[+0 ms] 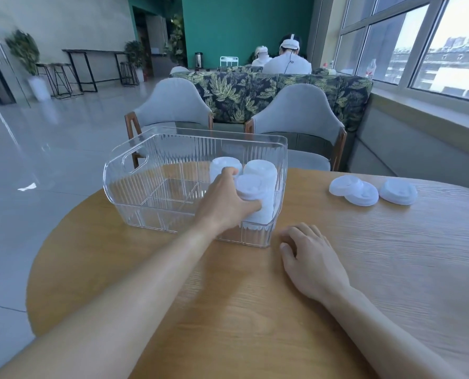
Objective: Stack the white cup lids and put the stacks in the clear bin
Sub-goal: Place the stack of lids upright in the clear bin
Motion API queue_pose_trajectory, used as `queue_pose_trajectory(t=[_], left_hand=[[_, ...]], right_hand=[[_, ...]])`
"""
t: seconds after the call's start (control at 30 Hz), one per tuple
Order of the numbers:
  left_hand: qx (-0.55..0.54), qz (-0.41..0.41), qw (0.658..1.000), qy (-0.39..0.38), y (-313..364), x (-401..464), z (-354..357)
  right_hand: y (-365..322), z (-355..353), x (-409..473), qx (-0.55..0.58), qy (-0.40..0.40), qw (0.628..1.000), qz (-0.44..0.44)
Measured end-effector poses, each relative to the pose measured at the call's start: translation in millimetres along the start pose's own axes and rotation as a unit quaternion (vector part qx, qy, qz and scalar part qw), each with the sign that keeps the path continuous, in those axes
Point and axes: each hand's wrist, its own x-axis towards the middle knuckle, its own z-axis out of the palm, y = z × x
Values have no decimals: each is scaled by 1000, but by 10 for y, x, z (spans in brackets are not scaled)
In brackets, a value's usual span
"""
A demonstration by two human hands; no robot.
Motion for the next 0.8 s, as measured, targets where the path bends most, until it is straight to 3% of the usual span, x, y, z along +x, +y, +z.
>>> queue_pose_trajectory(t=[0.23, 0.8], left_hand=[[15, 11, 996, -88, -24, 195, -84], [61, 27, 991, -115, 27, 240, -139]], right_hand=[[2, -4, -13, 17, 7, 1000, -3], [-17, 6, -38, 14, 12, 1000, -10]])
